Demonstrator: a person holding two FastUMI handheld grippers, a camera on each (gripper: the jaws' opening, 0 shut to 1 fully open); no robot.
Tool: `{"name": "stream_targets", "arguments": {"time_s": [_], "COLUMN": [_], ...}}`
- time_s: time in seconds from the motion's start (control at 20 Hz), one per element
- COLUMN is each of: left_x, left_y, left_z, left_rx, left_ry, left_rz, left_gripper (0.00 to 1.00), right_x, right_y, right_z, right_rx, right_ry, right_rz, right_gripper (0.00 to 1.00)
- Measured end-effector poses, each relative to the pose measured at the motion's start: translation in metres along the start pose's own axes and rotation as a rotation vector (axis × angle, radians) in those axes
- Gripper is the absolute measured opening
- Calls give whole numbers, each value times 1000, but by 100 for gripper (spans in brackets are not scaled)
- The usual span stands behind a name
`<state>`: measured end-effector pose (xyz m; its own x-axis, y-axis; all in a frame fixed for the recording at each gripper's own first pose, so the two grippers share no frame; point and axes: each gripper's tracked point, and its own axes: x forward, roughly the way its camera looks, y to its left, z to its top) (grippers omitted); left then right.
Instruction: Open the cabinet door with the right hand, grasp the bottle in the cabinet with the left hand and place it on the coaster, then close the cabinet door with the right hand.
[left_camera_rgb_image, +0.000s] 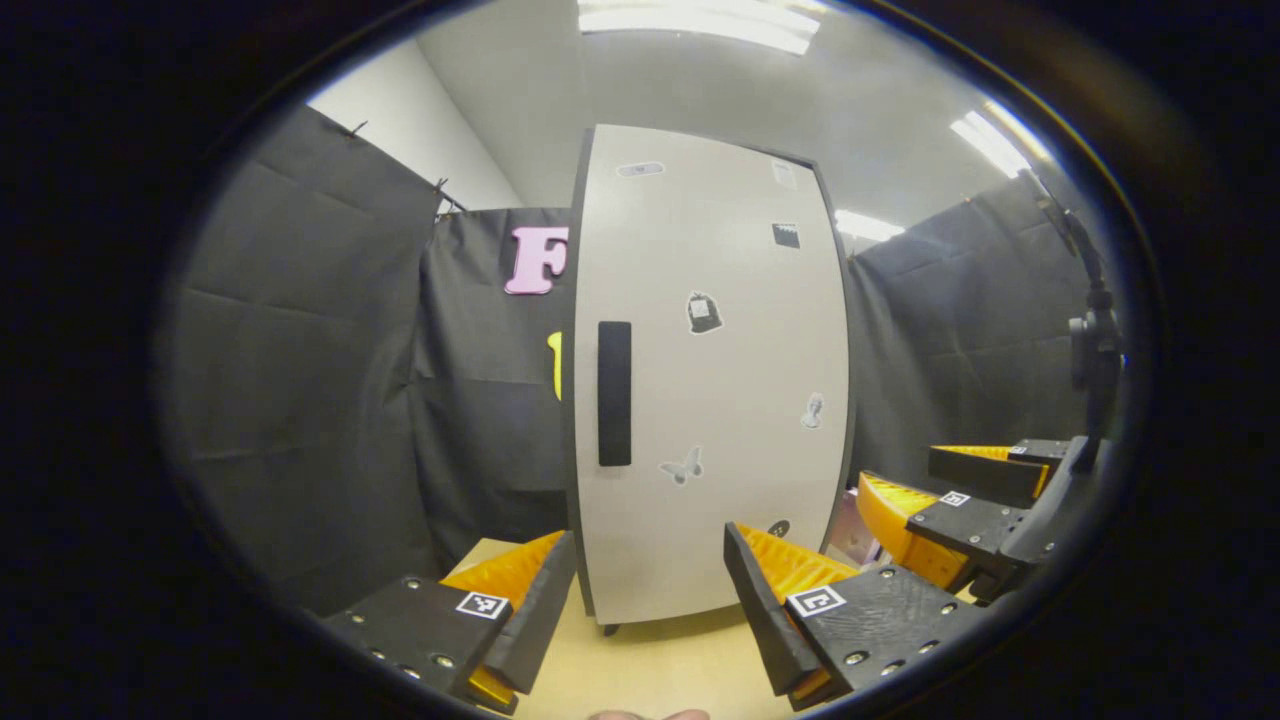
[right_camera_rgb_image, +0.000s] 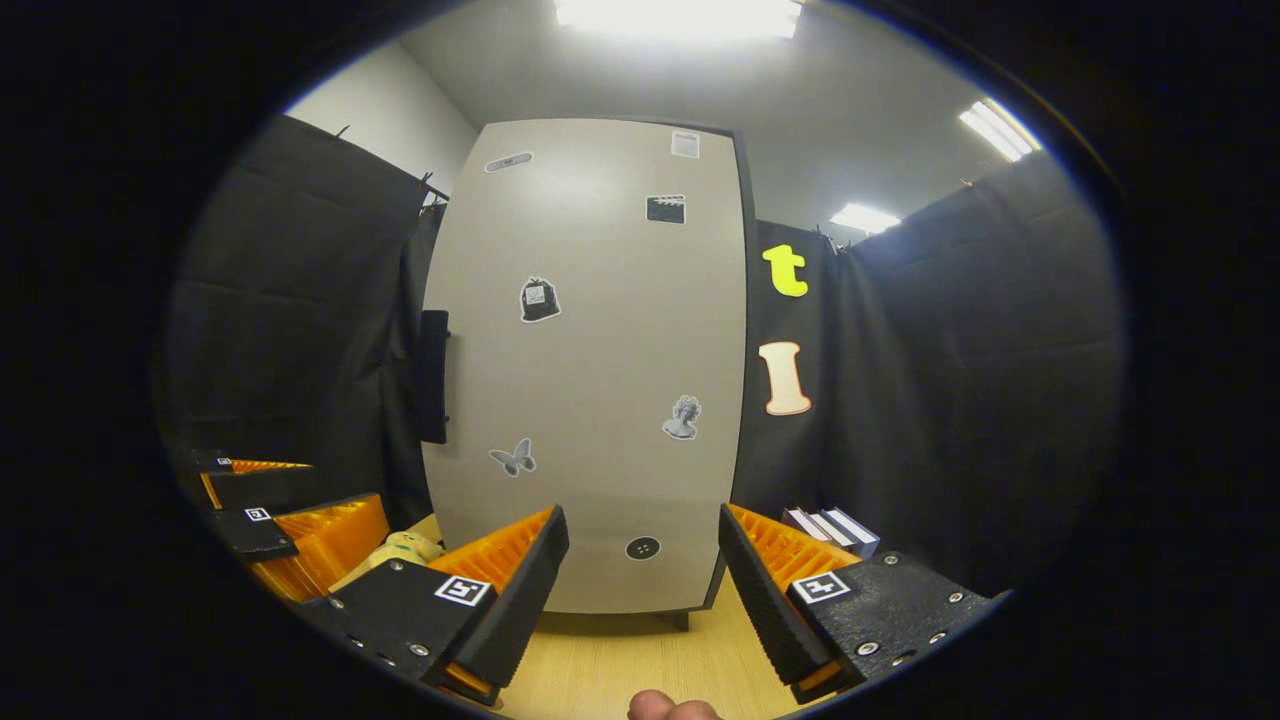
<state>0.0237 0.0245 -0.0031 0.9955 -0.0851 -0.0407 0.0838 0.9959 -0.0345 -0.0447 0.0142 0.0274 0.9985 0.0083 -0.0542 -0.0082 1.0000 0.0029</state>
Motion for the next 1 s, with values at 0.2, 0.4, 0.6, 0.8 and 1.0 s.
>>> {"name": "stream_targets", "arguments": {"time_s": [0.2,0.4,0.6,0.8,1.0], "left_x": [5,8,5,4,1], "left_y": [1,-1,-1,-1,0], "left_z": [-2,0,8,12,11], "left_rx": [-21,-17,10,16,21], "left_ry": [-1,-6,-28,-46,-41], "left_rz": [8,0,0,-7,-8], "left_gripper": [85,85,85,85,85], "right_x": [5,10,10,11,12], "right_y": [-6,-9,-12,-12,-11], "right_z": [5,1,4,8,7], "right_rx": [9,14,28,31,25], "right_ry": [-48,-41,-44,-53,-55], "right_rz": [-2,-10,-32,-35,-27], "right_gripper": [93,93,93,93,93]}}
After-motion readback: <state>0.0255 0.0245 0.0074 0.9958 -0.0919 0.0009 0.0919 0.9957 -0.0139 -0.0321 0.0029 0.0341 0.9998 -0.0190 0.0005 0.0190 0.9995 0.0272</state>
